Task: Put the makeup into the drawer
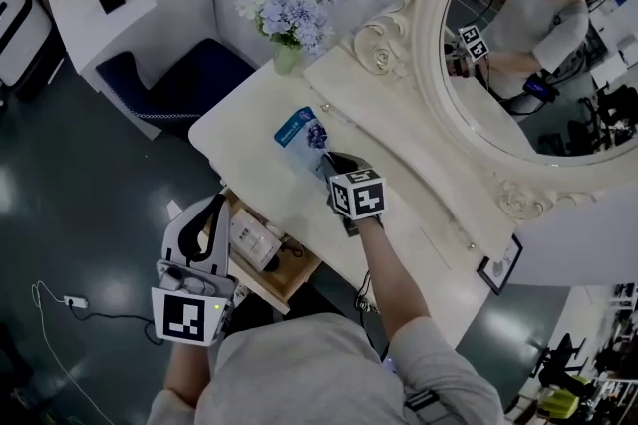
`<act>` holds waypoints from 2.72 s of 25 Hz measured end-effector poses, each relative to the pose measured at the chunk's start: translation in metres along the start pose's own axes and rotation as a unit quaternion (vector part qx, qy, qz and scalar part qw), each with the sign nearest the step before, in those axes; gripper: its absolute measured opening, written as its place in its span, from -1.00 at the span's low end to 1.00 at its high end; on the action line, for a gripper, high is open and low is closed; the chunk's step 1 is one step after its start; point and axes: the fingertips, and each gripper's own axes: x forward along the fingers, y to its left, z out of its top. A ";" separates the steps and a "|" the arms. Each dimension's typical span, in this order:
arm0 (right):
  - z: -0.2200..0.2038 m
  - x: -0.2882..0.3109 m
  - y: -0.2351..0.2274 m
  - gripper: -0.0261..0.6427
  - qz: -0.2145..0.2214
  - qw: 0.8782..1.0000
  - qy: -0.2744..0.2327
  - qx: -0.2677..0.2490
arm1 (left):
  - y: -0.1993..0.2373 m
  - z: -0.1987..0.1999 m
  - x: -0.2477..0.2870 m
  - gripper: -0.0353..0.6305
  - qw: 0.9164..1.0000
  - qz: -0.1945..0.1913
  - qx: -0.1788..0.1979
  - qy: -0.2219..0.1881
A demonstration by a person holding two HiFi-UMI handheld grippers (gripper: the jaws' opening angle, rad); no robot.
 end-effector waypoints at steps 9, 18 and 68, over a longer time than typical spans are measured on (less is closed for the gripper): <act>0.016 -0.049 0.026 -0.82 0.004 0.997 -0.071 0.039 | -0.005 0.007 -0.009 -0.85 1.000 -0.024 0.002 -0.011; 0.027 -0.089 0.052 -0.82 0.006 0.990 -0.127 0.067 | -0.005 0.011 -0.014 -0.85 0.999 -0.048 0.001 -0.019; -0.019 -0.170 0.152 -0.82 -0.007 0.968 -0.224 0.112 | -0.006 0.007 -0.065 -0.85 0.989 -0.140 0.004 -0.044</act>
